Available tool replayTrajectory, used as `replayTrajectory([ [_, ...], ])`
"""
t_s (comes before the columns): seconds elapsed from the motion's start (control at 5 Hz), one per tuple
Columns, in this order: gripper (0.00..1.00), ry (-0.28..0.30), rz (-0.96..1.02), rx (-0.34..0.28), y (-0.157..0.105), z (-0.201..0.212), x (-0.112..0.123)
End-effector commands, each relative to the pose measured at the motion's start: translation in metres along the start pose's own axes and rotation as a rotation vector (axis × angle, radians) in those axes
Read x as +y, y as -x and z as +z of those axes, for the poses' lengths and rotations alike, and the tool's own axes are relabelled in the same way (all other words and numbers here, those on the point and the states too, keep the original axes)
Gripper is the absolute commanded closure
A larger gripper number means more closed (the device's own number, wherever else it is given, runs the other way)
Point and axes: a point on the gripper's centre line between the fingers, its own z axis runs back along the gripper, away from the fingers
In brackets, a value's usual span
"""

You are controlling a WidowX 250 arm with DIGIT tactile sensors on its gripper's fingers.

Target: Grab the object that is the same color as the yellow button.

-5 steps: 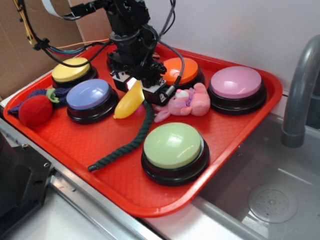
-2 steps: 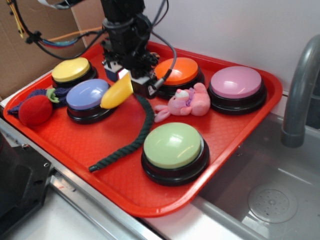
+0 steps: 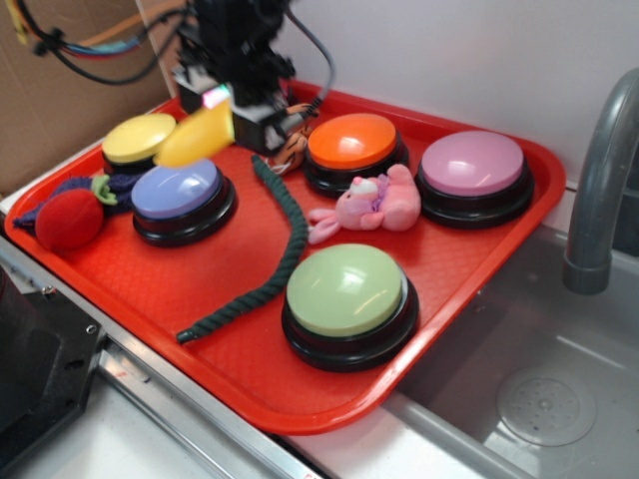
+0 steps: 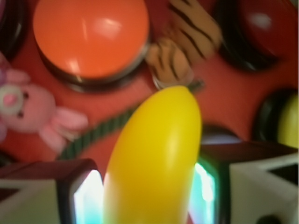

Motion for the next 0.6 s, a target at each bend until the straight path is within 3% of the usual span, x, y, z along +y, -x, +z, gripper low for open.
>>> replayTrajectory([
  [0.0, 1.0, 0.16, 0.106, 0.082, 0.038, 0.049, 0.02],
  [0.2, 1.0, 0.152, 0.124, -0.024, 0.048, 0.056, 0.02],
  [0.4, 1.0, 0.095, 0.113, -0.066, 0.047, 0.058, 0.017],
])
